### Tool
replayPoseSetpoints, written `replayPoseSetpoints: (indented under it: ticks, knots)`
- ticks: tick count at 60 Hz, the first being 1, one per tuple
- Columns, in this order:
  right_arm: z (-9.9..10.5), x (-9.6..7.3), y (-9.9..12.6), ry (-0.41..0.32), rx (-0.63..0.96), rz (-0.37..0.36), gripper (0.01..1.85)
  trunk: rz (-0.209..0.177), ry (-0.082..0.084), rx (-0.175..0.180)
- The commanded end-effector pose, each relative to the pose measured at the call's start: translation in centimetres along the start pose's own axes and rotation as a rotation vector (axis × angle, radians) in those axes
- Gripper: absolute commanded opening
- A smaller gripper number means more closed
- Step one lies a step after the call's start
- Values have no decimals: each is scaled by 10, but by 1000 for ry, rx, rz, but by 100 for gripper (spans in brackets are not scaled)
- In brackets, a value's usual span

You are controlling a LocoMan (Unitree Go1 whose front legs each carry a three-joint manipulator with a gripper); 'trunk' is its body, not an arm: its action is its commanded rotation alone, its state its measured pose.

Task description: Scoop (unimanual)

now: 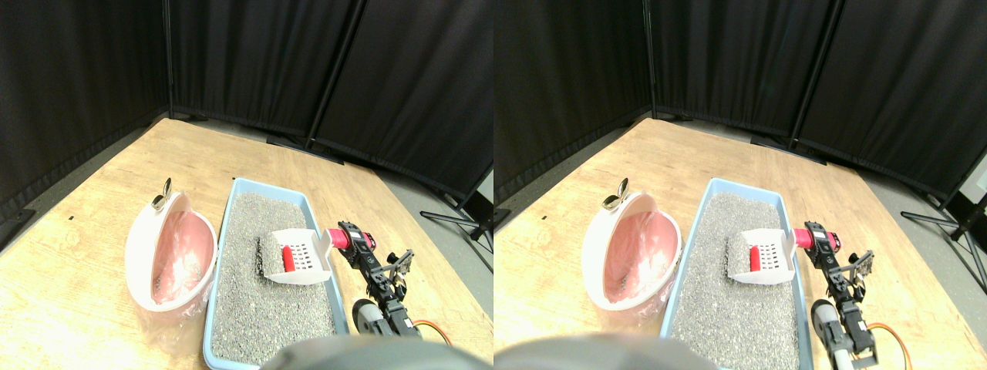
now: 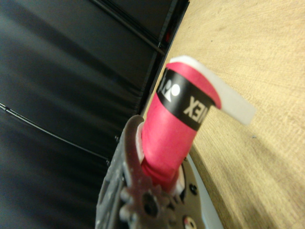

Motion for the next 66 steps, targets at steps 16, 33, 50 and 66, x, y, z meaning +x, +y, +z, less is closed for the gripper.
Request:
replayPoseSetpoints:
  ticks: [16,33,50,66]
  knots:
    - [21,-7,-7,-210,302,-18,6,-10,-33,0]
    - [21,-13,-10,-272,578,-38,6,-17,-41,4]
    - [35,-10,-5,-274,671,-26,6,-16,-45,-1]
    - [41,-4,6,-204,720,-26,6,-4,-51,-16]
